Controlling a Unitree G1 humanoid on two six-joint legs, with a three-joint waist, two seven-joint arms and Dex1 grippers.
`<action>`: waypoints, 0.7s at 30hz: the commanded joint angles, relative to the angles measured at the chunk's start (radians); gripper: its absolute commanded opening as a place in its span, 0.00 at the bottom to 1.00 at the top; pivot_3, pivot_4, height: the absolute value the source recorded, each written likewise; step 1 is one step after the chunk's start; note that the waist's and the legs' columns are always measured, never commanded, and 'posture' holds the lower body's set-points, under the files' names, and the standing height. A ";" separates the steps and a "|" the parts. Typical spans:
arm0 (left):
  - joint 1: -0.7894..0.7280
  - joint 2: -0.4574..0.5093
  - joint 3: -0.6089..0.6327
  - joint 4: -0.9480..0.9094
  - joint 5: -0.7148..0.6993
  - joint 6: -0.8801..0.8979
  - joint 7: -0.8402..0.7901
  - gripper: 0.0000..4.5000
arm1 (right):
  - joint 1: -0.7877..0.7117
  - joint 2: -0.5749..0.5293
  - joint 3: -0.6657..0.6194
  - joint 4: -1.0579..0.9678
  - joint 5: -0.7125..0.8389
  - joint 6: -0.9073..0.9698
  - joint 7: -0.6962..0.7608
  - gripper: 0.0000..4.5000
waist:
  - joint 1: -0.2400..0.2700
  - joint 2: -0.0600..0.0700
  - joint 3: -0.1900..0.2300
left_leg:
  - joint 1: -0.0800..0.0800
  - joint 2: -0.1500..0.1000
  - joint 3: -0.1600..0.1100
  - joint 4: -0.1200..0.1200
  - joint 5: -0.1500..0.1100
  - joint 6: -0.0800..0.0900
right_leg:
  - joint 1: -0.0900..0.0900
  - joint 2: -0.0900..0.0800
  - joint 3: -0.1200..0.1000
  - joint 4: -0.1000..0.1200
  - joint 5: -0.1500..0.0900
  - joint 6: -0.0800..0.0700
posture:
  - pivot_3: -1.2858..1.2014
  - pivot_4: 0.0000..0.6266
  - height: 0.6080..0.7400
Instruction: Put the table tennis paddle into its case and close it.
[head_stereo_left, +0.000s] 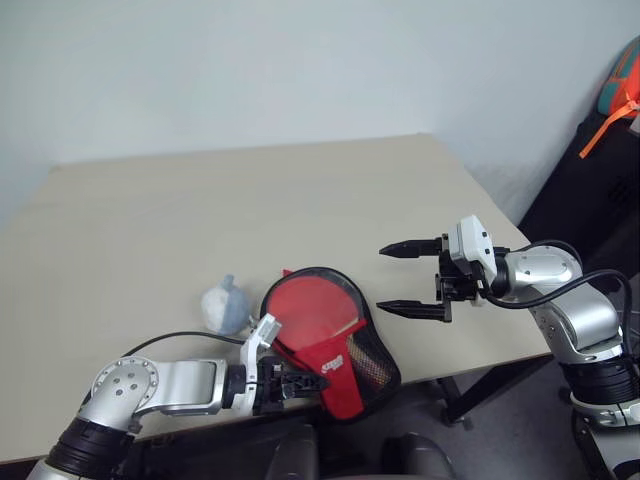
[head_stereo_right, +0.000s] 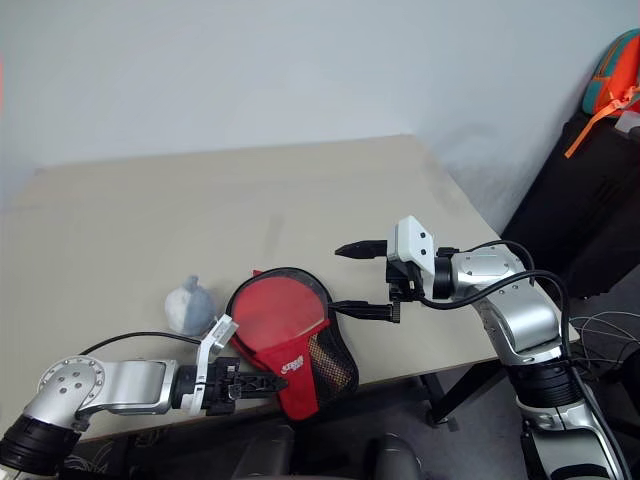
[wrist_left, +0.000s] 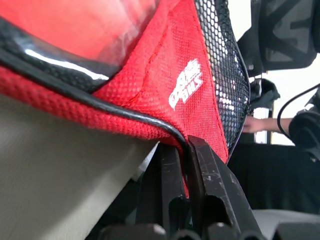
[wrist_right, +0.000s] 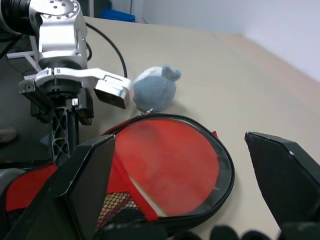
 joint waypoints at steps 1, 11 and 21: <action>-0.017 0.033 -0.017 -0.050 -0.031 0.022 -0.051 0.01 | -0.009 -0.001 -0.016 -0.037 0.017 -0.011 -0.006 1.00 | 0.000 0.000 0.000 | 0.000 0.000 0.000 0.000 0.000 0.000 | 0.000 0.000 0.000 0.000 0.000 0.000 | 0.52 0.00 0.74; -0.015 0.137 -0.024 -0.074 0.013 0.072 -0.171 0.01 | -0.012 0.003 -0.010 -0.034 0.014 -0.013 -0.010 1.00 | 0.000 0.000 0.001 | -0.001 0.000 0.000 0.000 0.000 0.000 | -0.001 0.000 0.000 -0.001 0.000 0.000 | 0.52 0.00 0.74; 0.039 0.184 -0.008 -0.105 0.090 0.084 -0.267 0.01 | -0.012 0.004 -0.009 -0.030 0.013 -0.018 -0.011 1.00 | 0.000 0.001 0.002 | -0.002 0.001 -0.001 -0.002 0.000 0.000 | -0.002 0.001 -0.002 -0.006 0.000 0.000 | 0.52 0.00 0.74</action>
